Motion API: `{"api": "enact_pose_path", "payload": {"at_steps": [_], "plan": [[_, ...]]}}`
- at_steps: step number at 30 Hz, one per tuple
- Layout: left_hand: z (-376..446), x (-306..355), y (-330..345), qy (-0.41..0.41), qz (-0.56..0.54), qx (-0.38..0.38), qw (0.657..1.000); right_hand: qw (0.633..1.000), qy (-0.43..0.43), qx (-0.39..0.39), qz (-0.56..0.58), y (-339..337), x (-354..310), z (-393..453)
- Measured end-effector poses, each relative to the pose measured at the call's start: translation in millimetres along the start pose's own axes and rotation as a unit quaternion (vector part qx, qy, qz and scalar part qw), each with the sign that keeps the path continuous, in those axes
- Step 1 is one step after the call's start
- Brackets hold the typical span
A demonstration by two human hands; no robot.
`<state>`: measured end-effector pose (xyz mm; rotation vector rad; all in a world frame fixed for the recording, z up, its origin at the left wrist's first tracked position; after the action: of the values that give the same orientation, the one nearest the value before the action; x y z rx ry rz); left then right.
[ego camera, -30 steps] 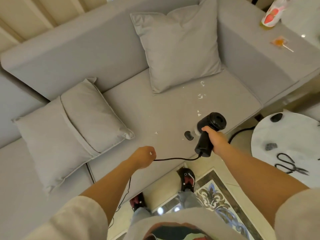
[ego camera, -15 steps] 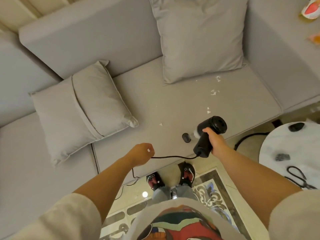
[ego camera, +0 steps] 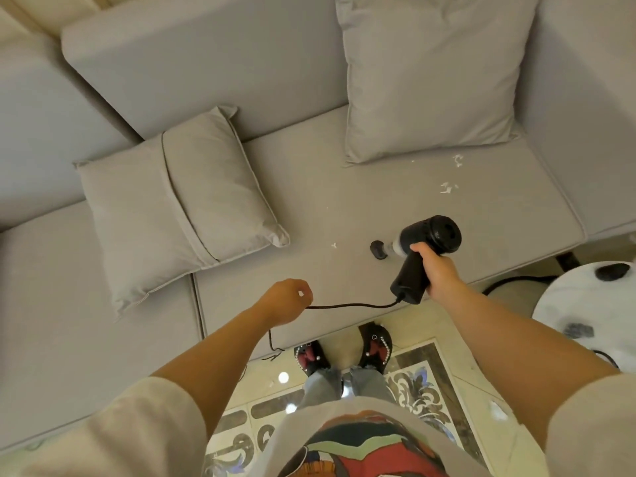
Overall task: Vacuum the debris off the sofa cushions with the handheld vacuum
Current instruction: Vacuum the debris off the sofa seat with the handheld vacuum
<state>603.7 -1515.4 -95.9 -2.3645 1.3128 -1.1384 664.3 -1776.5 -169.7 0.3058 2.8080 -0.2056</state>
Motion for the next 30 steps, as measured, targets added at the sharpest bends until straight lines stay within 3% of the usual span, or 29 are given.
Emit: {"api": "enact_pose_path", "payload": {"at_steps": [10,20,27,30], "plan": [[-8.7,-22.3,-11.5,0.008,-0.027,0.006,1.000,0.993,0.011,0.007,-0.113,42.4,-4.0,5.1],[-9.3,-39.1,-19.0,0.022,-0.021,0.008,1.000,0.994,-0.010,0.020,-0.107,53.0,2.8,-1.4],[-10.2,-53.8,-46.2,0.025,-0.017,0.023,0.999,0.998,-0.017,-0.037,-0.049,71.8,-2.9,-21.6],[-13.3,-54.6,-52.8,0.014,-0.029,0.036,0.999,0.996,-0.013,-0.051,-0.078,84.2,-17.6,-26.8]]}}
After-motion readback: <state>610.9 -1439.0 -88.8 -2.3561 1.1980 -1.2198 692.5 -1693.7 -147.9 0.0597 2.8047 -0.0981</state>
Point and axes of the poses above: each hand's wrist, its own z-axis towards the middle knuckle, its own y-axis out of the palm, x = y × z, the point moved 2 cm from there along z, towards the middle knuckle, and after that the axes turned 13 degrees about y, right-handed, at the moved point
